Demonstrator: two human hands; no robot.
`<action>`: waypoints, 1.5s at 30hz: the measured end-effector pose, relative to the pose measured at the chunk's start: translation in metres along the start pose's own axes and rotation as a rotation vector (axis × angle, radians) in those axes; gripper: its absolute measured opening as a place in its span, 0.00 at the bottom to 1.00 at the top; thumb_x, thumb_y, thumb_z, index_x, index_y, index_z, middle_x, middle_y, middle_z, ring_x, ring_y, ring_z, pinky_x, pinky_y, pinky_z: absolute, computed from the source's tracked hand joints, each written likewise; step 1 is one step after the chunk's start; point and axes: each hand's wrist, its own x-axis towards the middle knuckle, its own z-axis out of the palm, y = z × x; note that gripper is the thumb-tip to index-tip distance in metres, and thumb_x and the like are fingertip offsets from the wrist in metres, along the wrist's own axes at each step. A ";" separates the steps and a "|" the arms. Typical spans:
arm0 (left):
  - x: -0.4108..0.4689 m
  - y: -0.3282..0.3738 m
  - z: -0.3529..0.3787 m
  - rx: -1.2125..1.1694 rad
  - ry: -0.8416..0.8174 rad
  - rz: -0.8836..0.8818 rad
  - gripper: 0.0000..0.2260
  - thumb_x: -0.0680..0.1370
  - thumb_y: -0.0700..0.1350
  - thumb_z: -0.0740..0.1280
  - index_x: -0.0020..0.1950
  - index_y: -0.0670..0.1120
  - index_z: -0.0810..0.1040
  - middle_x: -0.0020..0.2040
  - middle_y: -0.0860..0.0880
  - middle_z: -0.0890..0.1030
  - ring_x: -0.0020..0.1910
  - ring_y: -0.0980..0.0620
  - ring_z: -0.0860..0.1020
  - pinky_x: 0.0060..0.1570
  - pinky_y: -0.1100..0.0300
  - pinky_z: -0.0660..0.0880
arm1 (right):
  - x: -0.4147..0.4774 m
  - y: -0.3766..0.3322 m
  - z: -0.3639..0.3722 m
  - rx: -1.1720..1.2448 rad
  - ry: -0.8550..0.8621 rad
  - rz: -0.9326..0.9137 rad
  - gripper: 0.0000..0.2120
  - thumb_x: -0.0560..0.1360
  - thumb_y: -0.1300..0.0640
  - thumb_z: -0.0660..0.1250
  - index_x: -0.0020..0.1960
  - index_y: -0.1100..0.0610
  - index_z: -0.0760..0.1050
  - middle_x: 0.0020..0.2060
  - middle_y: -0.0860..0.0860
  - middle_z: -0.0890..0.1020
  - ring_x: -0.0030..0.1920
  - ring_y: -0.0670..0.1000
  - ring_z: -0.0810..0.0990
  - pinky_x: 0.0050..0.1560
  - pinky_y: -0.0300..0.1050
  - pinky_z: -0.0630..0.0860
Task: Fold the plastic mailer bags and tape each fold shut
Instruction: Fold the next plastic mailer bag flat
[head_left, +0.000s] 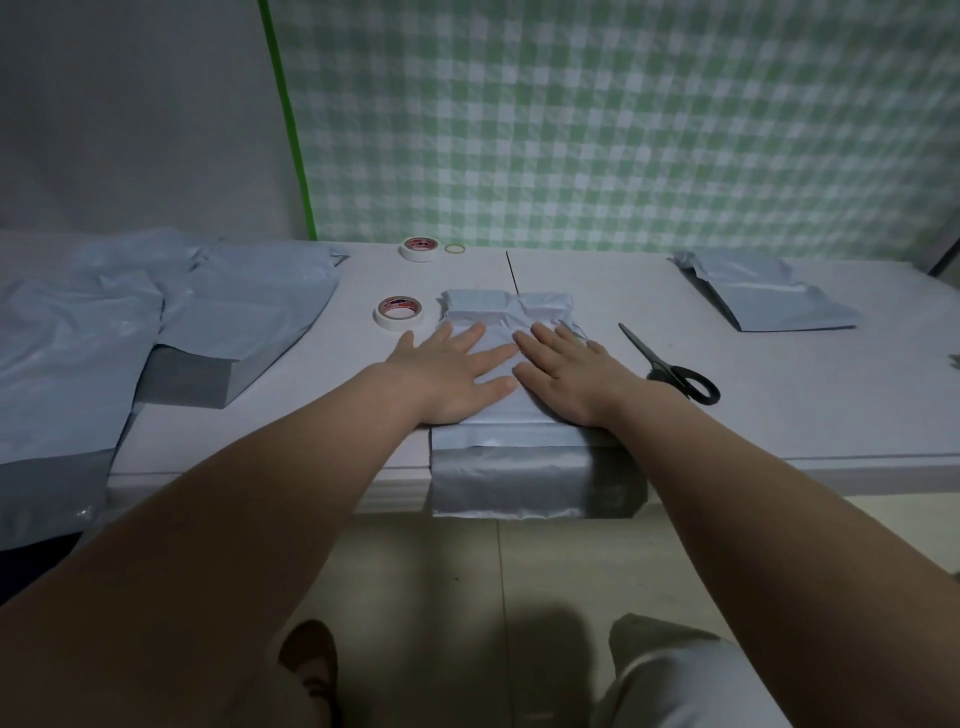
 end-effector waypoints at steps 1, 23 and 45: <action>-0.002 0.000 -0.001 0.012 -0.006 -0.008 0.26 0.77 0.68 0.41 0.74 0.67 0.42 0.78 0.54 0.41 0.77 0.46 0.42 0.72 0.39 0.41 | -0.001 -0.001 0.001 -0.013 0.026 -0.006 0.26 0.82 0.45 0.44 0.77 0.53 0.49 0.77 0.50 0.51 0.77 0.52 0.46 0.73 0.54 0.49; 0.005 0.001 0.003 -0.034 0.028 0.005 0.23 0.79 0.65 0.43 0.74 0.68 0.44 0.78 0.53 0.40 0.77 0.46 0.42 0.73 0.41 0.41 | 0.002 0.000 0.002 0.054 0.069 0.133 0.27 0.81 0.44 0.46 0.77 0.53 0.49 0.77 0.59 0.50 0.76 0.56 0.48 0.74 0.52 0.50; -0.087 0.003 0.036 0.105 0.188 0.404 0.42 0.72 0.57 0.71 0.78 0.56 0.47 0.78 0.56 0.46 0.76 0.56 0.48 0.68 0.67 0.48 | -0.121 0.002 0.025 0.058 0.277 -0.210 0.37 0.72 0.38 0.67 0.75 0.52 0.60 0.74 0.47 0.63 0.73 0.48 0.61 0.70 0.46 0.63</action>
